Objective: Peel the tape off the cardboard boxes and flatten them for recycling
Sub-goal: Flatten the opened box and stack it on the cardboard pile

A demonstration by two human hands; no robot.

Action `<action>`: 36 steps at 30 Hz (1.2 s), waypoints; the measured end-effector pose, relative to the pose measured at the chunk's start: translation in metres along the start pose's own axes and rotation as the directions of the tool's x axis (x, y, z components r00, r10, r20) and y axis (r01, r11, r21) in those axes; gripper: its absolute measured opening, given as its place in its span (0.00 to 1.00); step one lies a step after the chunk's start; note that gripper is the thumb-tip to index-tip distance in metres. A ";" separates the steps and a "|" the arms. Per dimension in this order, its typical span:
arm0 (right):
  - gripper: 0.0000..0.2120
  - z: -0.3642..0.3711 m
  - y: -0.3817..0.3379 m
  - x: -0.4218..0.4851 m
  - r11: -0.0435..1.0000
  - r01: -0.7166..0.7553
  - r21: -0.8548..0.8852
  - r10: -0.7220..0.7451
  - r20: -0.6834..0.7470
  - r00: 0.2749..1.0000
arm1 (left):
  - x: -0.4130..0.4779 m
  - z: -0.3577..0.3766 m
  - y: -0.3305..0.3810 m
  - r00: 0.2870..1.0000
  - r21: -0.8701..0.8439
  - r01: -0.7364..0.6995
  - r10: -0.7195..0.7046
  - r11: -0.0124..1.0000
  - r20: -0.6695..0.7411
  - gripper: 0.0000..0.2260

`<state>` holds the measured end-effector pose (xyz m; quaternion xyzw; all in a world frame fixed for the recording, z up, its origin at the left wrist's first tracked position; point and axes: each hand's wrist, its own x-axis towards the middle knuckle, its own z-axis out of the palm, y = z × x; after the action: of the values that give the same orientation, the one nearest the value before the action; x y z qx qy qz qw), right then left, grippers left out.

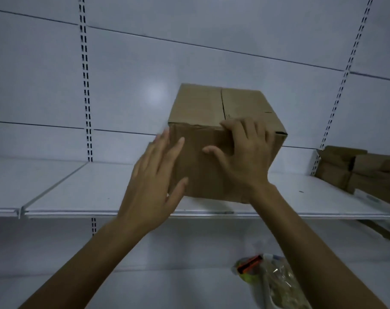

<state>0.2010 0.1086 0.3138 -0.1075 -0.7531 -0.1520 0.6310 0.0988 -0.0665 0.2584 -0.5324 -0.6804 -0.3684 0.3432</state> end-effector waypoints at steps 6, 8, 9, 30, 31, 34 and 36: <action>0.12 -0.001 -0.036 -0.055 0.977 0.201 0.077 -0.183 -0.198 0.963 | 0.046 -0.020 0.021 0.999 0.271 -0.040 0.043 0.962 -0.005 0.30; 0.09 0.000 -0.038 -0.062 0.954 0.267 0.136 -0.250 -0.130 0.960 | 0.043 -0.021 0.012 0.996 0.339 -0.061 0.037 0.939 0.078 0.32; 0.09 0.000 -0.037 -0.064 0.943 0.298 0.147 -0.287 -0.091 0.953 | 0.038 -0.020 0.005 0.994 0.367 -0.076 0.042 0.927 0.098 0.32; 0.21 0.003 -0.037 -0.059 0.935 -0.254 0.249 0.230 0.121 0.966 | 0.003 -0.017 -0.036 0.975 0.334 -0.186 0.216 0.924 -0.054 0.18; 0.21 0.003 -0.037 -0.058 0.932 -0.249 0.261 0.227 0.115 0.967 | 0.000 -0.016 -0.036 0.967 0.343 -0.188 0.234 0.920 -0.098 0.16; 0.20 -0.001 -0.036 -0.054 0.905 -0.205 0.372 0.201 0.049 0.978 | -0.009 -0.018 -0.036 0.968 0.263 -0.072 0.130 0.962 -0.214 0.13; 0.19 -0.009 -0.034 -0.048 0.891 -0.200 0.408 0.210 0.021 0.978 | -0.012 -0.019 -0.033 0.958 0.123 0.080 -0.042 0.989 -0.283 0.07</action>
<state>0.2058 0.0752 0.2652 -0.0506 -0.7452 0.0742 0.6608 0.0698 -0.0935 0.2530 -0.4296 -0.6646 -0.4039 0.4590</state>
